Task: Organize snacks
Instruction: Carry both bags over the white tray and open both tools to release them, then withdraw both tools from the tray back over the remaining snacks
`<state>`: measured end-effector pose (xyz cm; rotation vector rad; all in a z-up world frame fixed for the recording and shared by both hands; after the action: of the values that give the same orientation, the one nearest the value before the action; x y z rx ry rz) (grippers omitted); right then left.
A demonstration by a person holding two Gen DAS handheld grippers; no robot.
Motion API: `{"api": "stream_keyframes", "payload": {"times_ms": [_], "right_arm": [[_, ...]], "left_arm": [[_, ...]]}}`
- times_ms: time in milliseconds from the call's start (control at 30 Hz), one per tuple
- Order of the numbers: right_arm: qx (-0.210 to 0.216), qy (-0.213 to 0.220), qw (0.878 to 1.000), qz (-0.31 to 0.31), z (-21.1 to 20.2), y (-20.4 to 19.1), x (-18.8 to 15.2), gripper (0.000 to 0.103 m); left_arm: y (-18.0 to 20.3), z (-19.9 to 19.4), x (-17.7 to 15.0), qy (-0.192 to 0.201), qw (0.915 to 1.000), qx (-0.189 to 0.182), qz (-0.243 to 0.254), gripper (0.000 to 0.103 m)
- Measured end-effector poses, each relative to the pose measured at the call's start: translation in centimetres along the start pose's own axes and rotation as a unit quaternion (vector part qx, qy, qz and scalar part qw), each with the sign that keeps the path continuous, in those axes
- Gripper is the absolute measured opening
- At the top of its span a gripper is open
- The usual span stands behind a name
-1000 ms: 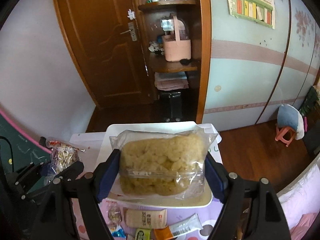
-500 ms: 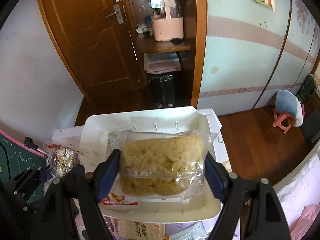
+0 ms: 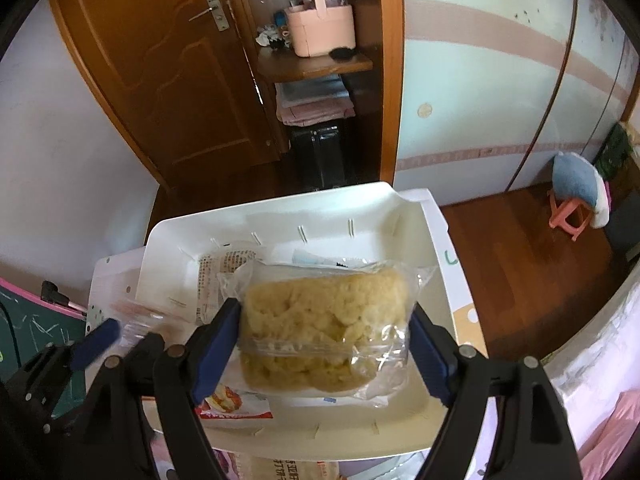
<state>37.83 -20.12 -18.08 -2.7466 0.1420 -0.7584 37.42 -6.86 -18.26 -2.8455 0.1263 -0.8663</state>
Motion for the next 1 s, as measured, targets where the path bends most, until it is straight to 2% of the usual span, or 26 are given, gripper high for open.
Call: {"api": "stream_keyframes", "payload": {"times_ms": [67,133,200,600,1000], "right_arm": [[-0.004,0.008,1.000,-0.004,0.0,0.0,-0.1,0.082],[-0.010,0.016,1.000,-0.009,-0.2,0.0,-0.1,0.090],[-0.012,0.025,1.000,-0.012,-0.5,-0.1,0.0,0.093],[-0.007,0.028,0.999,-0.018,-1.6,-0.3,-0.4,0.094],[-0.001,0.038,0.999,-0.033,-4.5,-1.6,-1.6,0.094]], "left_arm": [[0.0,0.0,-0.1,0.002,1.0000,0.001,0.004,0.088],[-0.1,0.2,-0.2,-0.009,1.0000,0.001,0.004,0.089],[-0.2,0.3,-0.4,-0.014,0.9999,0.000,0.001,0.089],[-0.5,-0.9,-0.6,-0.012,0.9999,0.004,-0.006,0.089],[-1.5,-4.3,-2.0,-0.009,0.9997,0.008,-0.022,0.089]]}}
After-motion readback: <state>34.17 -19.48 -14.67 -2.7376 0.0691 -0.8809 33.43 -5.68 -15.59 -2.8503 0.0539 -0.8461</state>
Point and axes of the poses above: each gripper's, at about its wrist camera, not at the fingertips, and z roughly the way its jaws point, y to its right, x to its top, the point moved 3 cm from there along z, roughly the way its jaws point, and after that the axes turned 13 degrees about x, right-handed, at the moved point
